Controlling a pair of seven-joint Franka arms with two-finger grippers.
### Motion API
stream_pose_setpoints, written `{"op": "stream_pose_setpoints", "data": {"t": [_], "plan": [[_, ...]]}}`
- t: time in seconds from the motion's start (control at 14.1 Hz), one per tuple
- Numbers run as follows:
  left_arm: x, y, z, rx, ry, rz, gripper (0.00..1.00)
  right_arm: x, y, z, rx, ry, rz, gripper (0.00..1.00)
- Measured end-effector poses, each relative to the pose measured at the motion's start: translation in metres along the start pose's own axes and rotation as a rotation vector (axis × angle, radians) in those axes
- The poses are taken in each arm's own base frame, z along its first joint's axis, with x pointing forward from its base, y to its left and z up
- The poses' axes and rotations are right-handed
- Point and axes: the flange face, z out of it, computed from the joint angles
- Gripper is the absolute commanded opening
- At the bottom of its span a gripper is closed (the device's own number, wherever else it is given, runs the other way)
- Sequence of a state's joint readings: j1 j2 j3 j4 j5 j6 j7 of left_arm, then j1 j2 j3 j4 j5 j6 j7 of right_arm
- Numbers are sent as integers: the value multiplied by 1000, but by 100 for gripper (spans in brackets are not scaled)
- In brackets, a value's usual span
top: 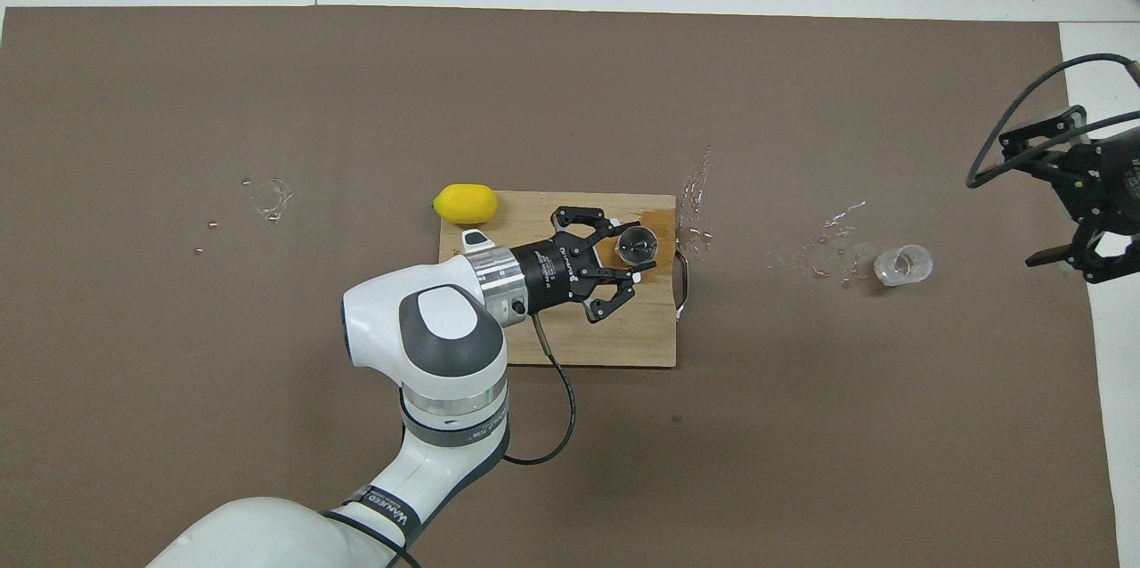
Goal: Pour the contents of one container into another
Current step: 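Set the metal cup down while the right gripper reaches the clear cup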
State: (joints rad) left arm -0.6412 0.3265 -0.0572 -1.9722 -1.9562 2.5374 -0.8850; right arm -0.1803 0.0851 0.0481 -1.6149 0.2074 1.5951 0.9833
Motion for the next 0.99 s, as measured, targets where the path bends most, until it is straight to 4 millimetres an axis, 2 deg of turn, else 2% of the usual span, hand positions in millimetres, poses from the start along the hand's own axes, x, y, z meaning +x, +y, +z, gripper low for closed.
{"op": "stream_pose_setpoints", "data": {"t": [0.14, 0.35, 0.57, 0.64, 0.85, 0.99], "plan": [[0, -1, 5, -2, 3, 1, 0, 24, 2, 30, 13, -73, 115, 100], [2, 2, 4, -12, 12, -1, 0, 77, 19, 72, 29, -175, 236, 100], [3, 2, 4, -14, 14, -1, 0, 109, 34, 114, 47, -240, 281, 100], [3, 2, 4, -14, 14, -1, 99, 115, 38, 128, 38, -253, 292, 100], [3, 2, 4, -18, 14, -4, 100, 127, 41, 156, 19, -272, 284, 100], [4, 3, 4, -23, 13, -11, 100, 145, 51, 173, 23, -295, 280, 100]]}}
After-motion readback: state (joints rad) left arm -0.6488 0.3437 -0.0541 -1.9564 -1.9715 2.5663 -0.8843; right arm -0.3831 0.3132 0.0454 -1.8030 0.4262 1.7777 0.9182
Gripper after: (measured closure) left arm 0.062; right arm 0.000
